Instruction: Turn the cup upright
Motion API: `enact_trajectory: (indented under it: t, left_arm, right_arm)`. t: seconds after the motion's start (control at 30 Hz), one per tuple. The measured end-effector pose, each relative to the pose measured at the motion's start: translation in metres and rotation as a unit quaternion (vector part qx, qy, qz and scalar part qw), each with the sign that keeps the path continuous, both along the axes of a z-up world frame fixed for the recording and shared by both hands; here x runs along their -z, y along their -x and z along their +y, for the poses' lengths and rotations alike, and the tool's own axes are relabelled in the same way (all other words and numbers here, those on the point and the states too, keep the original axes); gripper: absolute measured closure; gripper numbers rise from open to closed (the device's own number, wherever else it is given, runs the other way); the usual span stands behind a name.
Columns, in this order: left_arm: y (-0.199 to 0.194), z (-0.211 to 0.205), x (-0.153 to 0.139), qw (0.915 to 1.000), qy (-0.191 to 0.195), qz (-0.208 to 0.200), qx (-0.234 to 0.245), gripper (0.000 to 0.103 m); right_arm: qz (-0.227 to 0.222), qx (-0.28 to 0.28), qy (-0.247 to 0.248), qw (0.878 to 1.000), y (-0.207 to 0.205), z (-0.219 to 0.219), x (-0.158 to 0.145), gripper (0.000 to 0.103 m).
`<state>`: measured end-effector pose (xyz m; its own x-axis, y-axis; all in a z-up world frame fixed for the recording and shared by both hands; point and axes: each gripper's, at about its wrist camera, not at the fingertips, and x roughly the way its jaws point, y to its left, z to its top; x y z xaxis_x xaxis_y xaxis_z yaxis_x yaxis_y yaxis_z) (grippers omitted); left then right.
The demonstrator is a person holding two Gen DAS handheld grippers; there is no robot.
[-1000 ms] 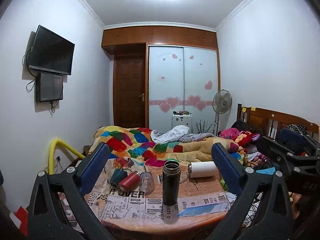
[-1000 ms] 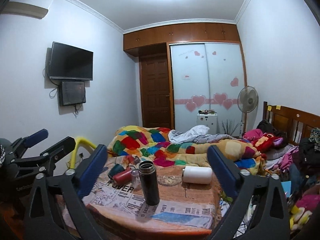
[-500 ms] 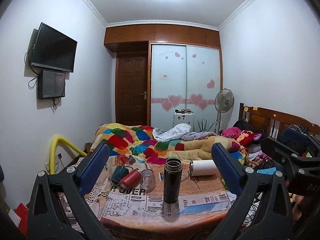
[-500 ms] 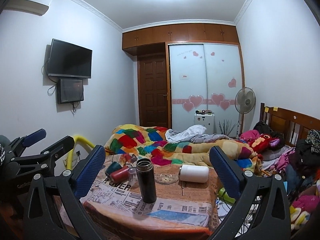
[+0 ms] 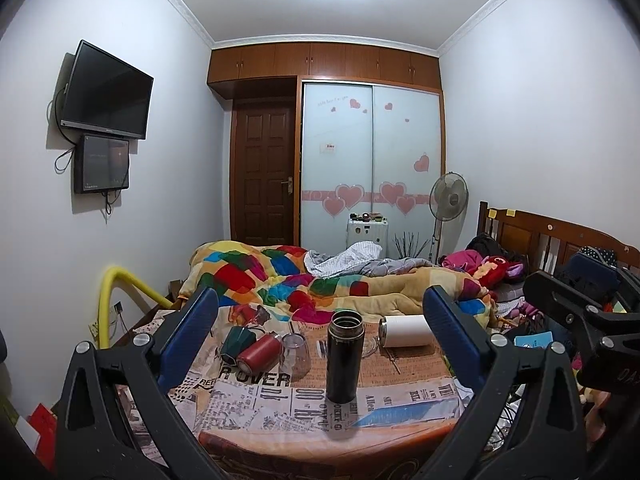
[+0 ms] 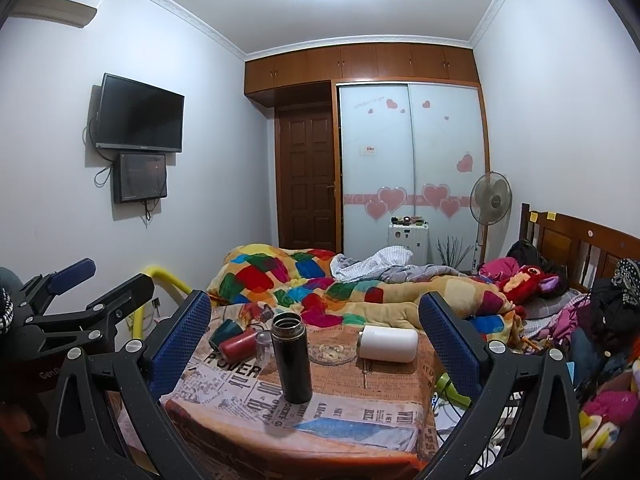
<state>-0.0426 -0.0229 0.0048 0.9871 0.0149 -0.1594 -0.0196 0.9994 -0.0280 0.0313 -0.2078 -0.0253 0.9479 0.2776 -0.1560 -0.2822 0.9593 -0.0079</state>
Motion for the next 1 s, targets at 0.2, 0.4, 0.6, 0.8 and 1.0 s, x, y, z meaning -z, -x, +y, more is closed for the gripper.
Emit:
enact_trajectory:
  t: [0.2, 0.4, 0.6, 0.8, 1.0]
  left_arm:
    - [-0.0010, -0.0004, -0.0005, 1.0000, 0.002, 0.002, 0.001, 0.000]
    - [-0.0013, -0.0005, -0.0010, 1.0000, 0.005, 0.002, 0.003, 0.000]
    - [-0.0039, 0.0004, -0.0016, 1.0000, 0.008, 0.002, 0.003, 0.000]
    - [-0.0048, 0.0007, -0.0011, 0.9999, 0.009, 0.003, 0.004, 0.000]
    - [-0.0061, 0.0010, -0.0007, 0.9999, 0.010, 0.003, 0.005, 0.000]
  right_arm:
    - [0.001, 0.000, -0.001, 1.000, -0.0004, 0.0005, 0.0001, 0.000]
    - [0.001, 0.001, 0.000, 1.000, -0.0007, -0.0011, 0.0003, 0.000]
    - [0.002, 0.000, 0.000, 1.000, -0.0010, -0.0010, 0.0011, 0.000]
    - [0.003, 0.000, 0.001, 1.000, -0.0001, -0.0024, 0.0013, 0.000]
    - [0.003, 0.000, 0.001, 1.000, -0.0004, -0.0020, 0.0010, 0.000]
